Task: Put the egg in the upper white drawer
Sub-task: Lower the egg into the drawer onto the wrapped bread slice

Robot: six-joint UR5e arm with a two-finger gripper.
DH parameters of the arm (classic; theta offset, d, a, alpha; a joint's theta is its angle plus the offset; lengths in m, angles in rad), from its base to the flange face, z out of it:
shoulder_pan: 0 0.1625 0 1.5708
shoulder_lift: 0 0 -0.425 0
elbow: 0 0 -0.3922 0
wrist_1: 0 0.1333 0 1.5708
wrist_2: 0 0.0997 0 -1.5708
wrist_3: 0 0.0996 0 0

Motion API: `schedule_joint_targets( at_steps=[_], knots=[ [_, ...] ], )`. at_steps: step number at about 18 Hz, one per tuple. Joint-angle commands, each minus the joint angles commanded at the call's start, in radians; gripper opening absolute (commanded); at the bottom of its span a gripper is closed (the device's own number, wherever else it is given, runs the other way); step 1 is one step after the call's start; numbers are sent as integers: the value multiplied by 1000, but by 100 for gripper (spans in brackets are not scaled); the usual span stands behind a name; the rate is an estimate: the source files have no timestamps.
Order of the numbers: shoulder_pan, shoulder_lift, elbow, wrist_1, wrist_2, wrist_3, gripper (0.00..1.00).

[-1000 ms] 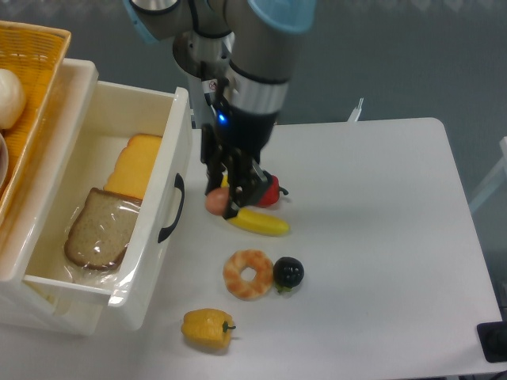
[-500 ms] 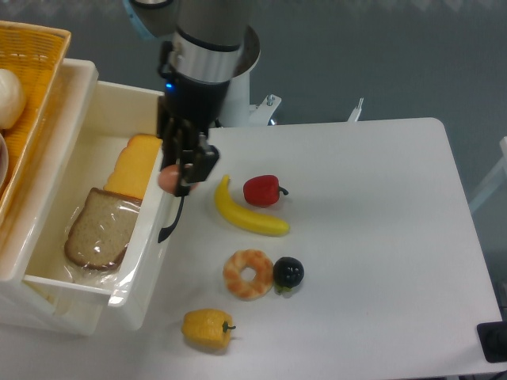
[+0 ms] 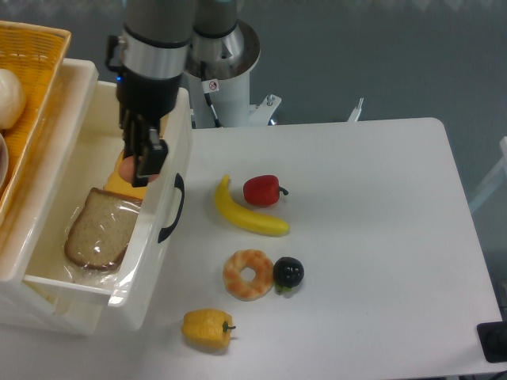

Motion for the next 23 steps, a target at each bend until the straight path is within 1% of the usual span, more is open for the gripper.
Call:
schedule_joint_targets(
  at_steps=[3, 7, 12, 17, 20, 23],
  knots=[
    [-19, 3, -6, -12, 26, 2, 44],
    [-52, 3, -20, -14, 68, 8, 44],
    [-71, -8, -38, -14, 68, 12, 44],
    [-72, -12, -68, -12, 68, 43, 45],
    [-80, -24, -83, -11, 68, 43, 45],
    [-81, -31, -84, -9, 68, 41, 45]
  ],
)
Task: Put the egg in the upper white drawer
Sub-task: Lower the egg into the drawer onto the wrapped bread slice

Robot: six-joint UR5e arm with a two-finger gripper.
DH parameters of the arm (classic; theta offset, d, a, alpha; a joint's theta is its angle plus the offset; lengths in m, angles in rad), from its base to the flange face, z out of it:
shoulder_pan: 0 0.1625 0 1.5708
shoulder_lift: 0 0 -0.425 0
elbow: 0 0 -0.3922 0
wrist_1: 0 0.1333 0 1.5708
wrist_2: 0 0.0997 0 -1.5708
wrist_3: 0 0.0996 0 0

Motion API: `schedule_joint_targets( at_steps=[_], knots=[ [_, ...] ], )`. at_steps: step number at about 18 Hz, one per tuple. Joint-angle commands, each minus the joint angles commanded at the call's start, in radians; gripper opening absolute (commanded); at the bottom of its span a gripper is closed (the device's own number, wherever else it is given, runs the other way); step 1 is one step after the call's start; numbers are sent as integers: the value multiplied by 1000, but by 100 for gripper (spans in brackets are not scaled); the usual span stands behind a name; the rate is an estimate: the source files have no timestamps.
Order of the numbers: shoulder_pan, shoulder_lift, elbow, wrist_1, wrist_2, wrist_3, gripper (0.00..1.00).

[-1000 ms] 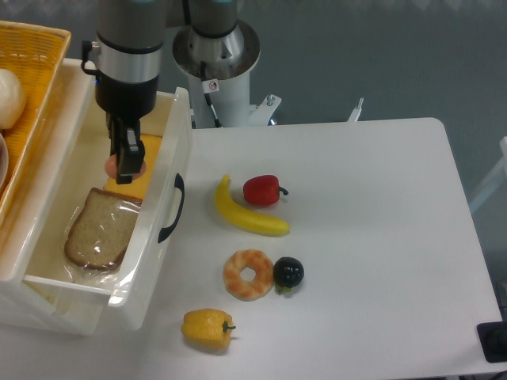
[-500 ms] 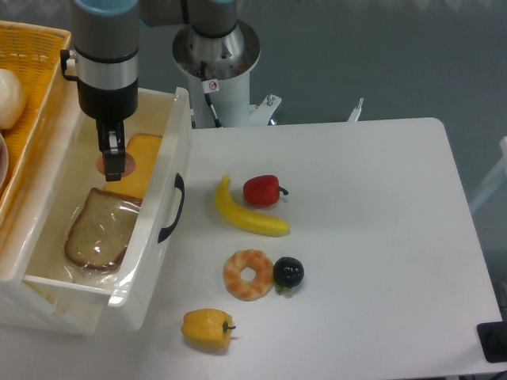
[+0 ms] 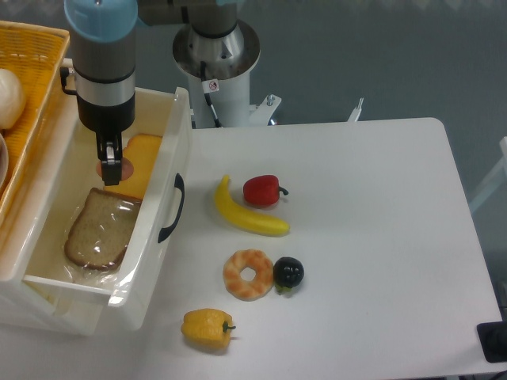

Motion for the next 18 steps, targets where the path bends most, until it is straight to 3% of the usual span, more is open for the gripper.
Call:
schedule_joint_targets(
  at_steps=[18],
  knots=[
    [-29, -32, 0, -3, -2, 0, 46]
  ],
)
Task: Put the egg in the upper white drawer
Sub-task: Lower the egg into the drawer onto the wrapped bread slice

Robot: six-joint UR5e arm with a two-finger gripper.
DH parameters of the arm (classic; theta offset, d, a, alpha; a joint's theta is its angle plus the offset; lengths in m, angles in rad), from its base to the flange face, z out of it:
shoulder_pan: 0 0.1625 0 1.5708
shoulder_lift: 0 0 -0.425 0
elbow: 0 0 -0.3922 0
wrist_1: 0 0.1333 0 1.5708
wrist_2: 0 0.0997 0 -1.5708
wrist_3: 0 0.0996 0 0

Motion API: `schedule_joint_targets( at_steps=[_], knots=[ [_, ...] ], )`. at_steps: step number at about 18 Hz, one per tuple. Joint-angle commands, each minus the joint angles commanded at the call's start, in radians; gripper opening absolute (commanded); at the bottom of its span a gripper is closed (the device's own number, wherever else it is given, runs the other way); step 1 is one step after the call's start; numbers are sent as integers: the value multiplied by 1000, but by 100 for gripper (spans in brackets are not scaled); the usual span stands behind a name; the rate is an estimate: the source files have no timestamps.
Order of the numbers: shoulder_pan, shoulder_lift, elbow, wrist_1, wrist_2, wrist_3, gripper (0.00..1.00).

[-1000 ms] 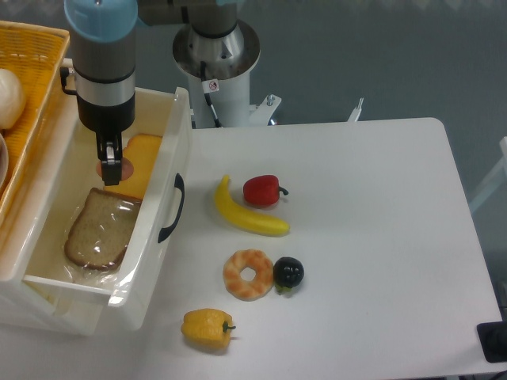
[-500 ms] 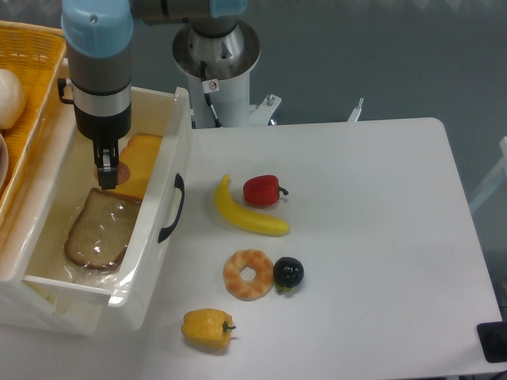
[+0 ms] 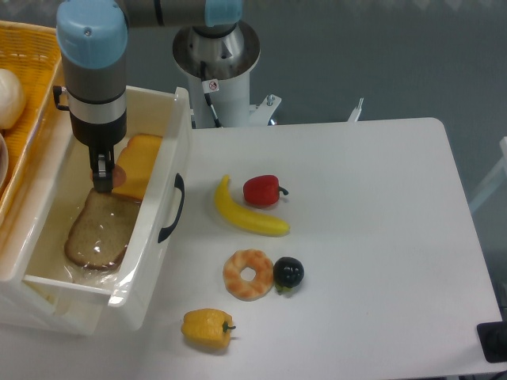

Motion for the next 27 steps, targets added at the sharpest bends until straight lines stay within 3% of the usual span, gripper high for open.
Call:
schedule_joint_targets(
  at_steps=[27],
  knots=[
    [-21, -46, -6, -2, 2, -3, 49]
  ],
)
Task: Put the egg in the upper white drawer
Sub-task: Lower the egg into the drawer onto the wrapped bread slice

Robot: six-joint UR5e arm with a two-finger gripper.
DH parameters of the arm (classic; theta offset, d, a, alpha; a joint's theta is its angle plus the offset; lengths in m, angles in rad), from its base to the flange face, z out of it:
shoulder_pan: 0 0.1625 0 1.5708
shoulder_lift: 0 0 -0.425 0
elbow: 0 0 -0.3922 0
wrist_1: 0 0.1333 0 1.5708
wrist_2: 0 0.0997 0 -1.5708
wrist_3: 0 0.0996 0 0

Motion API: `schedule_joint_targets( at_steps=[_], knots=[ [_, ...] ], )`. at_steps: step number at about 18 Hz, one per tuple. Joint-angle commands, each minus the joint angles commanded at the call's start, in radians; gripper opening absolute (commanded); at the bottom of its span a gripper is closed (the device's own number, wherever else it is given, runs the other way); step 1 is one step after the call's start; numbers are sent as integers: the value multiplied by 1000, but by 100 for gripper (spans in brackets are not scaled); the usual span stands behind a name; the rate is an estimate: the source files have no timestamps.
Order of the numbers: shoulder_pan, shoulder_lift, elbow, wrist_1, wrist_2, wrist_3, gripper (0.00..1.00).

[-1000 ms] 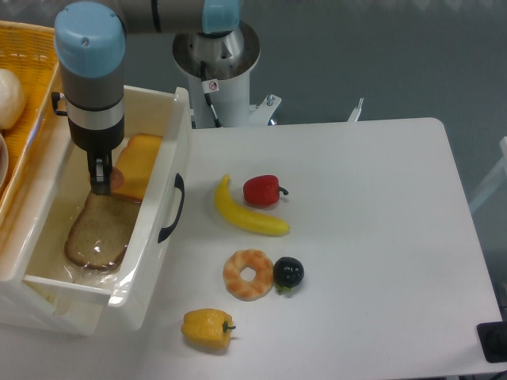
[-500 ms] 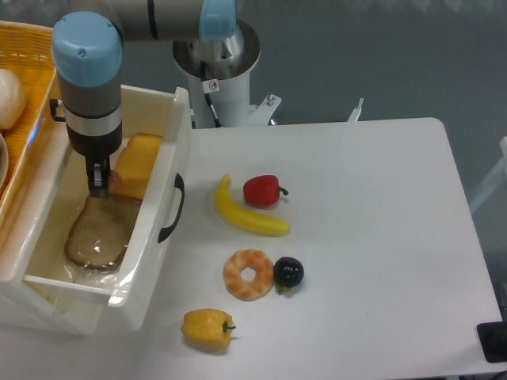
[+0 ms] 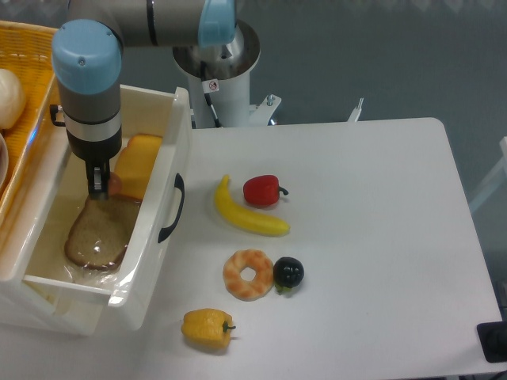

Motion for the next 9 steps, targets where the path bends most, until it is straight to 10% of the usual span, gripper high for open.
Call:
schedule_joint_targets(
  at_steps=[9],
  knots=[
    [0, -2, -6, 2, 0, 2, 59]
  ],
)
